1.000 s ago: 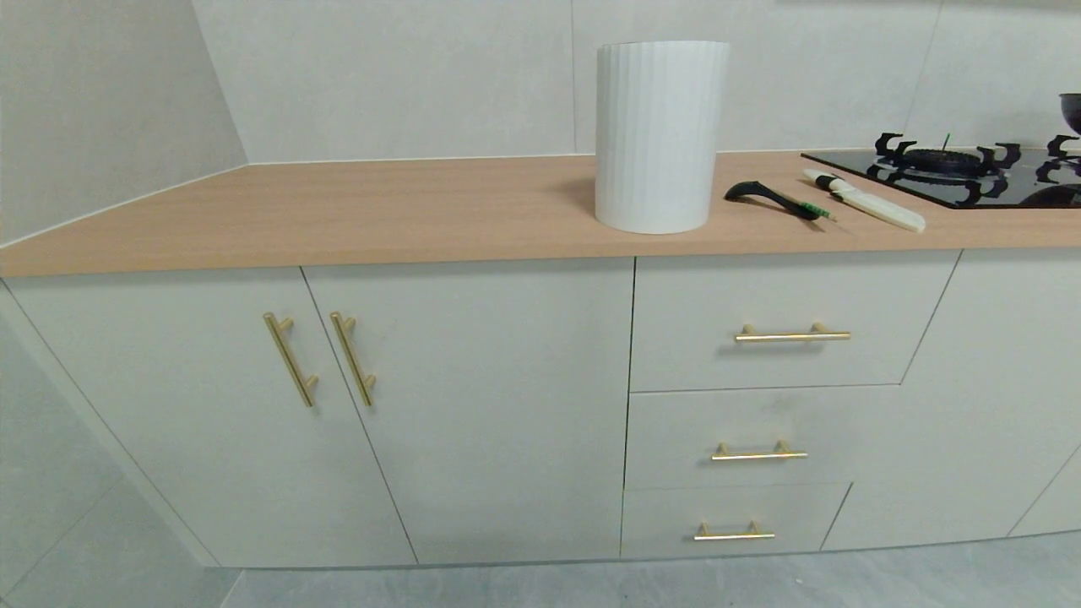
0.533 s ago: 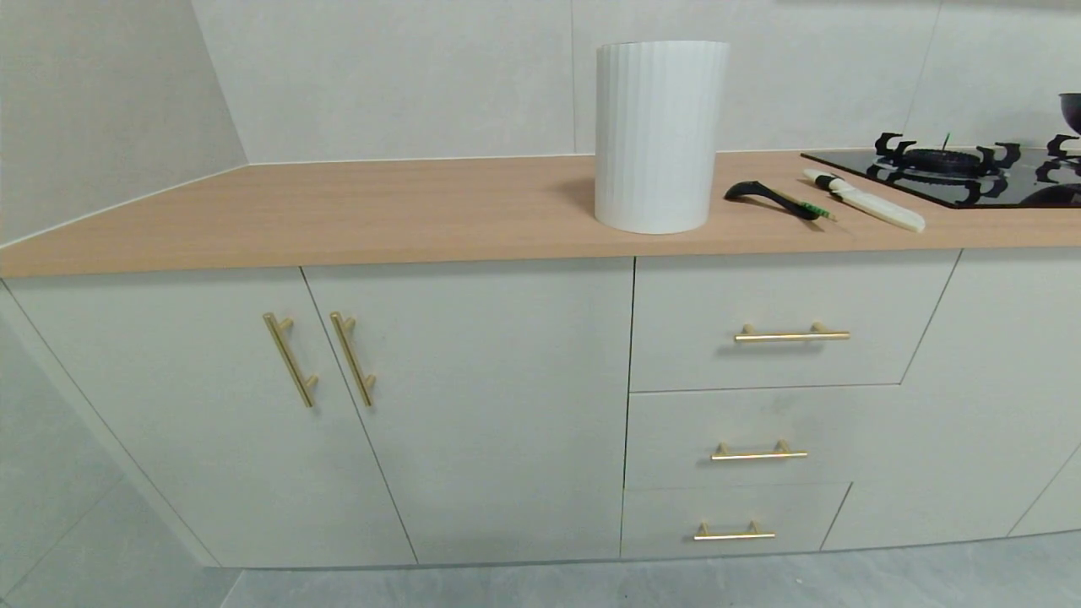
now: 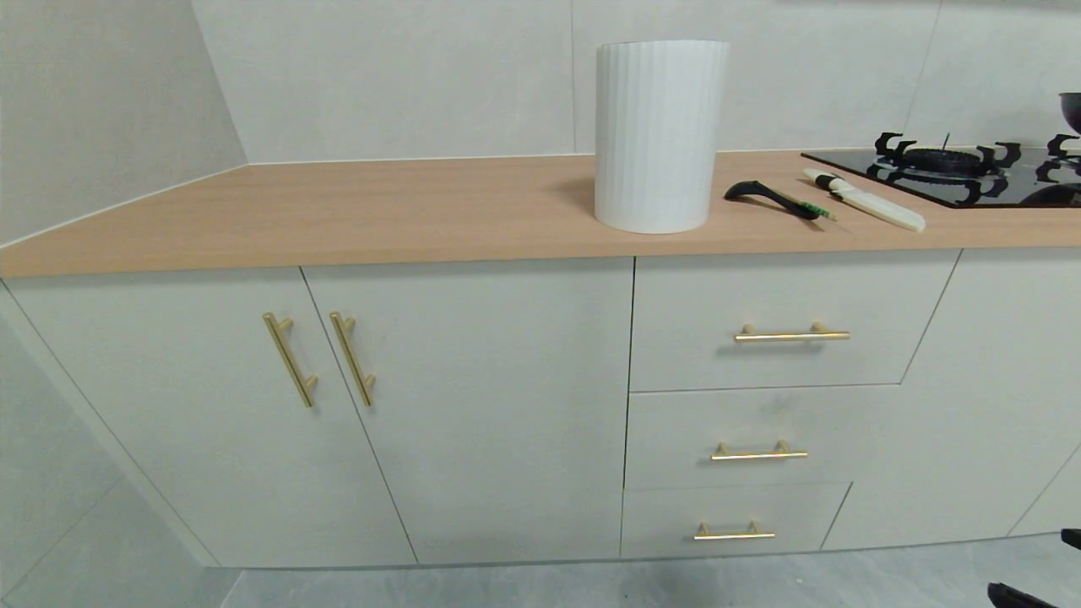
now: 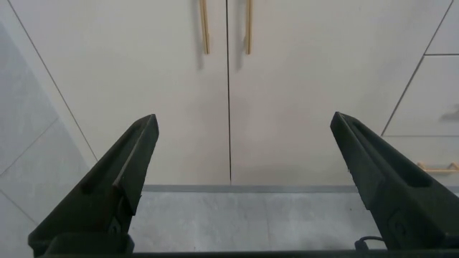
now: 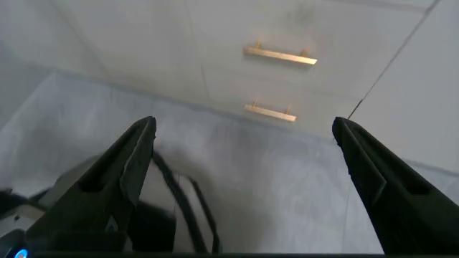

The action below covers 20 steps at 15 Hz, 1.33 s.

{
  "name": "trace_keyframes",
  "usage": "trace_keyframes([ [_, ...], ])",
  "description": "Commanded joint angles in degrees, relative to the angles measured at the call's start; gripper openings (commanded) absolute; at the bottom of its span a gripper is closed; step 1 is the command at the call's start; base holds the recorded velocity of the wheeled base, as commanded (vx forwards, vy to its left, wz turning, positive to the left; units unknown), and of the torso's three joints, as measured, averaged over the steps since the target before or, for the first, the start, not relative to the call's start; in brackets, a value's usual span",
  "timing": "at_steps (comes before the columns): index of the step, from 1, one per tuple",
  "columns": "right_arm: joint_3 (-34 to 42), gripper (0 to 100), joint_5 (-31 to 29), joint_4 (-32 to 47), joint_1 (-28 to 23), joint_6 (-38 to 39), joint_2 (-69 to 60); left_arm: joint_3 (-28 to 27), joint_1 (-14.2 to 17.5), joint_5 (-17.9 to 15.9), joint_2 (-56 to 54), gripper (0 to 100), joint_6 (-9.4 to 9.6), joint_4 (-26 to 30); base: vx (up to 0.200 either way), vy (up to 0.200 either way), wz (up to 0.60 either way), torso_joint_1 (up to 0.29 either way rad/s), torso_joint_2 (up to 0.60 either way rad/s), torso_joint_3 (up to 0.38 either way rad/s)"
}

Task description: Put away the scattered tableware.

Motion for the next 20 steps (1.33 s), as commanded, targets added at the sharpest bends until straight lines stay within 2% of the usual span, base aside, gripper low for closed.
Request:
trace_keyframes([
  [1,-7.69,100,-0.73,-4.17,1.16,1.15,19.92,0.02,0.01,0.02,0.09,100,-0.01,0.0,0.0,0.0,0.0,0.0,0.0,0.0],
  [12,-20.26,100,-3.54,-20.17,0.37,1.06,57.71,0.02,0.01,0.02,0.09,100,-0.1,0.0,0.0,0.0,0.0,0.0,0.0,0.0],
  [13,-20.96,100,-5.48,-24.56,0.2,1.15,62.64,0.02,0.01,0.02,0.09,100,-0.1,0.0,0.0,0.0,0.0,0.0,0.0,0.0],
  [17,-18.5,100,-9.7,-38.18,0.2,1.24,70.28,0.02,0.01,0.02,0.09,100,-0.1,0.0,0.0,0.0,0.0,0.0,0.0,0.0],
  [20,-17.36,100,-11.45,-41.7,0.64,1.32,72.57,0.02,0.01,0.02,0.09,100,-0.01,0.0,0.0,0.0,0.0,0.0,0.0,0.0],
])
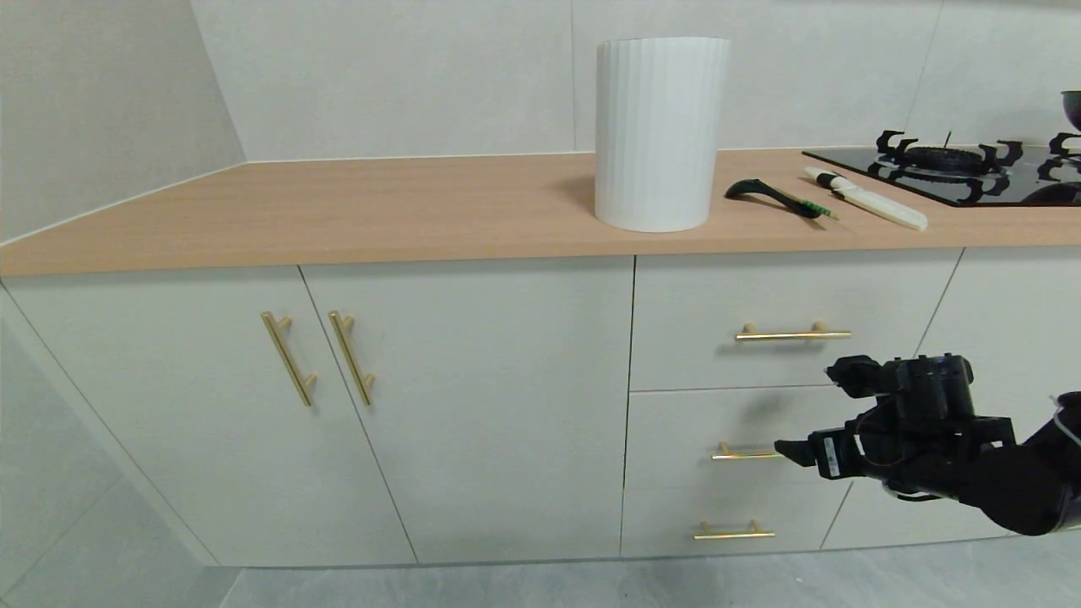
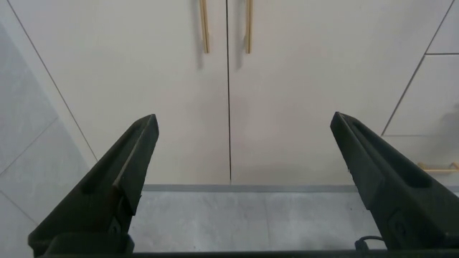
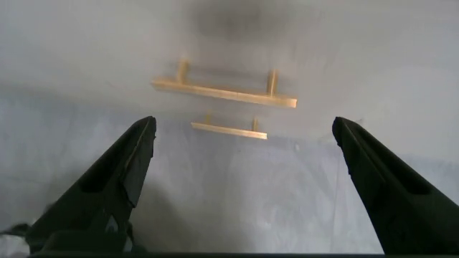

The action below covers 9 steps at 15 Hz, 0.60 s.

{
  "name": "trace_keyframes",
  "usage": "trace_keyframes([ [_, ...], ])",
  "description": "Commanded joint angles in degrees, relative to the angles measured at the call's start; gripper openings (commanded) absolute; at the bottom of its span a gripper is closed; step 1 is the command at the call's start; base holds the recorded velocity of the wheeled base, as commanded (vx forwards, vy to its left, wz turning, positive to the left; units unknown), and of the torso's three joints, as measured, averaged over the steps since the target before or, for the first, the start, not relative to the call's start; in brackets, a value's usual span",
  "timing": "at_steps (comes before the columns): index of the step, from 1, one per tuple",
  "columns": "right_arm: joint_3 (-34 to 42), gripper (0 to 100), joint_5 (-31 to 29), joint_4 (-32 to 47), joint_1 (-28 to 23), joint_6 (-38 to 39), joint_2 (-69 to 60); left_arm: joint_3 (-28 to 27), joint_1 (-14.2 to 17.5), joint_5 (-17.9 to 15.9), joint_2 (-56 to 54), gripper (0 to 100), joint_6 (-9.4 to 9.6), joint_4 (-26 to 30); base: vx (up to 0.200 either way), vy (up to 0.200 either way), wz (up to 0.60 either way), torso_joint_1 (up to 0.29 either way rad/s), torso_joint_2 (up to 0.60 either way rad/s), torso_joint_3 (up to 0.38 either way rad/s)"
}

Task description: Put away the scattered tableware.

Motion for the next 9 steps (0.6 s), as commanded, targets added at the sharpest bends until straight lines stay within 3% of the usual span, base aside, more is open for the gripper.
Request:
trace_keyframes([
  [1,0.52,100,-0.42,-2.4,0.46,0.05,4.17,0.0,0.01,0.03,0.09,100,0.01,0.0,0.0,0.0,0.0,0.0,0.0,0.0],
  [9,0.43,100,-5.69,-26.31,0.9,4.09,20.6,0.0,0.01,0.03,0.09,100,0.01,0.0,0.0,0.0,0.0,0.0,0.0,0.0],
])
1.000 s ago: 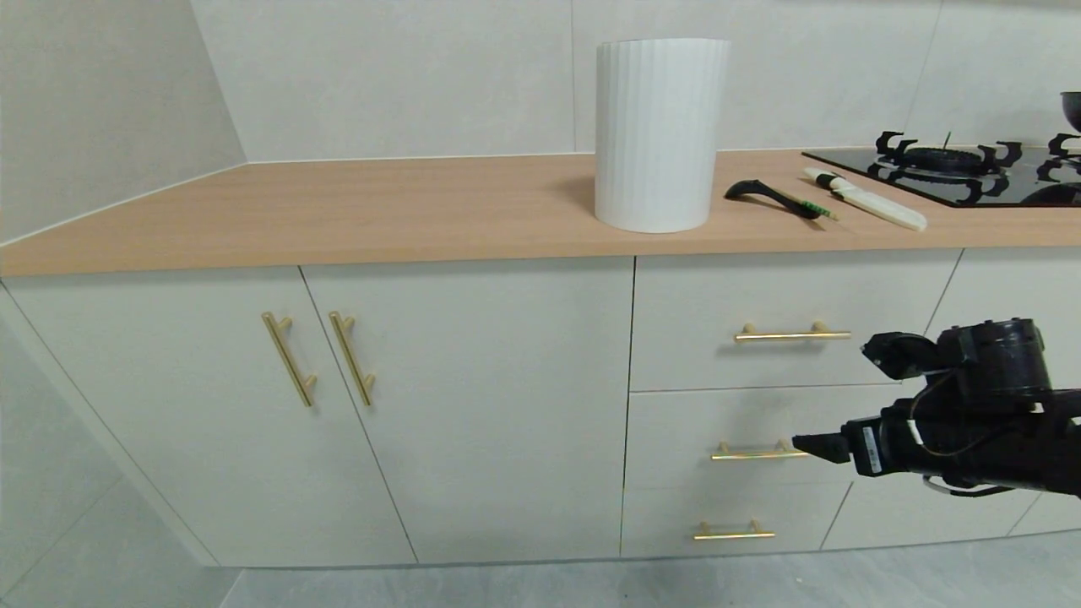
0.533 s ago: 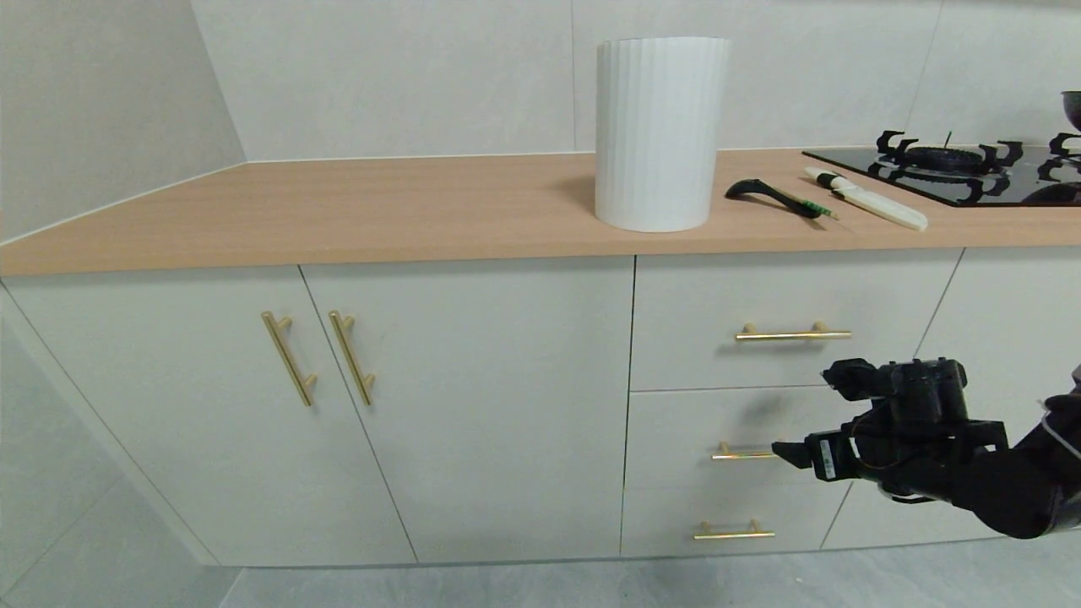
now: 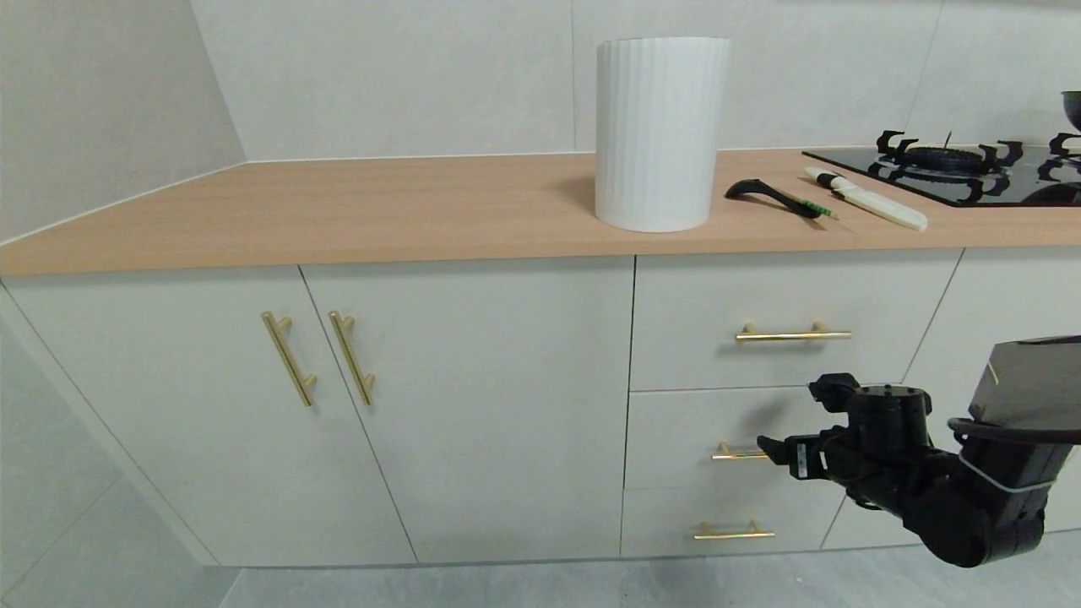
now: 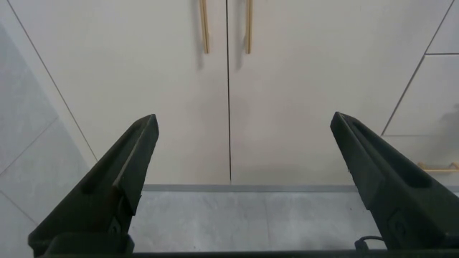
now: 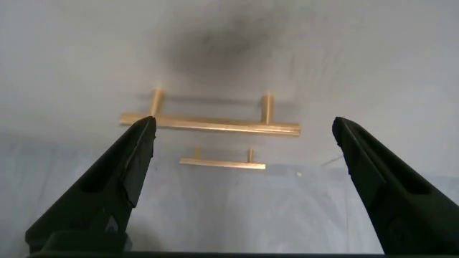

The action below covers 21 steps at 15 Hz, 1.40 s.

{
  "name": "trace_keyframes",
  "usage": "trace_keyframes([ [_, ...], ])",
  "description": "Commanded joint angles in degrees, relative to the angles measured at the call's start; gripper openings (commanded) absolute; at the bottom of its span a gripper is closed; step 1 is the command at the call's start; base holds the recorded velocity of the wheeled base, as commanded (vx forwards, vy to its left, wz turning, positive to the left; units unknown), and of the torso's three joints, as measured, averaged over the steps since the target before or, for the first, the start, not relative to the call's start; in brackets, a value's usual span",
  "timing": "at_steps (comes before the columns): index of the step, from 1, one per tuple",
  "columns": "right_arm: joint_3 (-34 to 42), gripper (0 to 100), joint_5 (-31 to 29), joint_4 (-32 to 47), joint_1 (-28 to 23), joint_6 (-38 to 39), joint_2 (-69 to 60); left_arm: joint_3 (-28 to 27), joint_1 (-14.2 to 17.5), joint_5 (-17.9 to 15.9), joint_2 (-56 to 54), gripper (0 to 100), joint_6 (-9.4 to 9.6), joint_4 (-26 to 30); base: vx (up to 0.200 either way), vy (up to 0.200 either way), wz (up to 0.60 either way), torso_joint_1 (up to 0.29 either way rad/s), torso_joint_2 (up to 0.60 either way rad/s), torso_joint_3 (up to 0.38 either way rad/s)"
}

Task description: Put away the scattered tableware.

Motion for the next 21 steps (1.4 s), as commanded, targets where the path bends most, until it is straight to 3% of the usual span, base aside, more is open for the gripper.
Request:
trace_keyframes([
  [1,-1.54,100,-1.95,-2.99,0.17,0.35,6.88,0.0,0.01,0.03,0.09,100,0.01,0.0,0.0,0.0,0.0,0.0,0.0,0.0],
  [11,-7.43,100,-3.35,-4.92,0.17,2.99,11.98,0.0,0.01,0.03,0.09,100,-0.08,0.0,0.0,0.0,0.0,0.0,0.0,0.0],
  [21,-7.34,100,-4.41,-4.74,0.17,2.55,13.38,0.0,0.01,0.03,0.0,100,0.01,0.0,0.0,0.0,0.0,0.0,0.0,0.0],
])
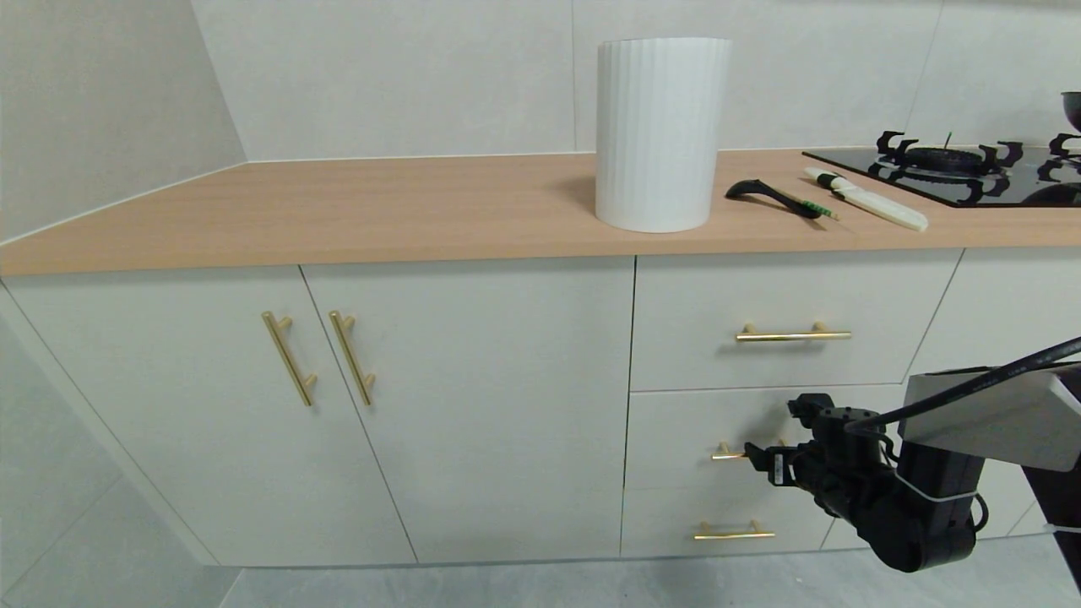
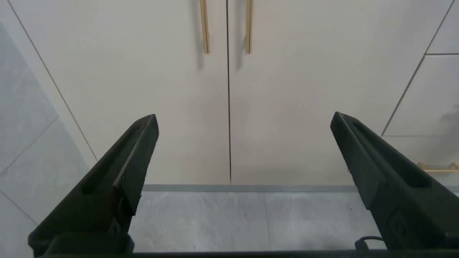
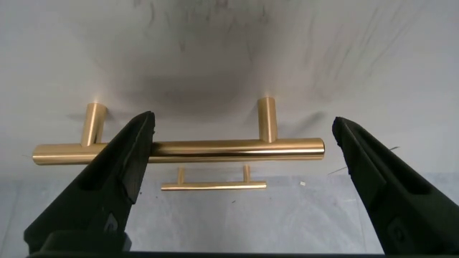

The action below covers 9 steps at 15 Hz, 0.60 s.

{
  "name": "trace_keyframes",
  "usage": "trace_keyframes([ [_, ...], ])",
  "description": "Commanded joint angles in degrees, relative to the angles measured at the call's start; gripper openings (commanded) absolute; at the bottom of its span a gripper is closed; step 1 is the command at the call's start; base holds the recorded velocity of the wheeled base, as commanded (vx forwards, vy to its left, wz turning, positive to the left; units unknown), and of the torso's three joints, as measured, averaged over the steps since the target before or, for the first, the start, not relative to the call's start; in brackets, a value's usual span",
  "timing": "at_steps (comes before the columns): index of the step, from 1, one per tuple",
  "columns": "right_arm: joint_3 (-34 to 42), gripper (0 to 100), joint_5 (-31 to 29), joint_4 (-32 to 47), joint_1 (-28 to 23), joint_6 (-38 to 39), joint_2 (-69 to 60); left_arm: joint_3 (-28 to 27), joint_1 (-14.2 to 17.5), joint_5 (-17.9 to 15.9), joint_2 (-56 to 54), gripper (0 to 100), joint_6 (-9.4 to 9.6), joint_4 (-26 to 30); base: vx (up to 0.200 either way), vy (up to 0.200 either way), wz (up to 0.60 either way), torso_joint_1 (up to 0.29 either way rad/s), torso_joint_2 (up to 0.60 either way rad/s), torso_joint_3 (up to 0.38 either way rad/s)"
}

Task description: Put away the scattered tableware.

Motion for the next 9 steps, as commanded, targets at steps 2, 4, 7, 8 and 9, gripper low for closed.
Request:
trace_keyframes([
  [2,0.82,100,0.0,0.42,0.11,-0.43,-0.06,0.02,0.01,0.02,0.09,100,0.01,0.0,0.0,0.0,0.0,0.0,0.0,0.0],
  [4,0.91,100,0.0,0.42,0.11,-0.69,-0.06,0.02,0.01,0.02,0.09,100,0.01,0.0,0.0,0.0,0.0,0.0,0.0,0.0],
  [7,1.35,100,0.0,0.42,0.11,-0.69,-0.06,0.02,0.01,0.02,0.09,100,0.01,0.0,0.0,0.0,0.0,0.0,0.0,0.0],
  [8,1.44,100,0.0,0.42,0.11,-0.69,-0.06,0.02,0.01,0.02,0.09,100,0.01,0.0,0.0,0.0,0.0,0.0,0.0,0.0],
  [9,1.52,100,0.0,0.51,0.11,-0.78,-0.06,0.02,0.01,0.02,0.09,100,0.01,0.0,0.0,0.0,0.0,0.0,0.0,0.0],
])
